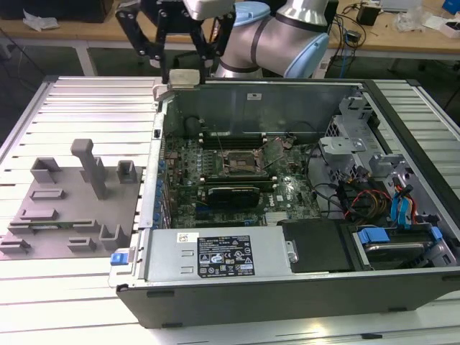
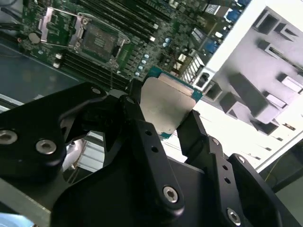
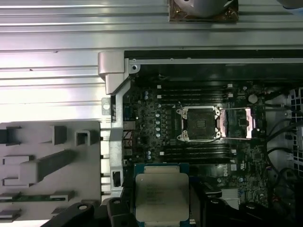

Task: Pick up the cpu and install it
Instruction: 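Pick up the cpu and move it towards the insertion slot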

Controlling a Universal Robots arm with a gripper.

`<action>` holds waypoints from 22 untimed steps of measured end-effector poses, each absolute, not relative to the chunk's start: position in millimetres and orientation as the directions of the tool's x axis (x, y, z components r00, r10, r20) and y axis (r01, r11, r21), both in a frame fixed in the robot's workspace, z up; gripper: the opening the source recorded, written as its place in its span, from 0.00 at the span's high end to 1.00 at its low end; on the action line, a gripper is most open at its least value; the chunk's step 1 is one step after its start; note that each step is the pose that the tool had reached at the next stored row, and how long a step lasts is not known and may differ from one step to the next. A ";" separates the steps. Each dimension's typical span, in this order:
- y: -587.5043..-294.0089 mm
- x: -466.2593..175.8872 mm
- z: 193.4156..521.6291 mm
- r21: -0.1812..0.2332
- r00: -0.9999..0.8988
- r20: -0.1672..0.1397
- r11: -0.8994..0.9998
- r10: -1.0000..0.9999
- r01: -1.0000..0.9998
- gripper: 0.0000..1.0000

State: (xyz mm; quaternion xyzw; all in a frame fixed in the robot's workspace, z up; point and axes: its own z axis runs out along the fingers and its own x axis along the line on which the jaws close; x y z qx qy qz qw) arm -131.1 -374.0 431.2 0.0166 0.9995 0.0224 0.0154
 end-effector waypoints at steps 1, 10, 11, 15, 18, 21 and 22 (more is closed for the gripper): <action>-374.0 -127.0 431.2 0.045 -0.999 -0.030 0.998 0.034 0.032 0.45; -374.0 -83.3 431.2 0.045 -0.999 -0.030 0.998 0.034 0.032 0.45; -374.0 -78.4 431.3 0.045 -0.999 -0.030 0.998 0.034 0.033 0.45; -374.0 -61.7 431.2 0.045 -0.999 -0.030 0.998 0.034 0.032 0.45; -374.1 -54.9 431.3 0.045 -0.999 -0.030 0.998 0.034 0.032 0.45; -374.0 -54.3 427.0 0.045 -0.999 -0.030 0.998 0.034 0.032 0.45; -374.0 -53.9 423.9 0.045 -0.999 -0.030 0.998 0.034 0.032 0.45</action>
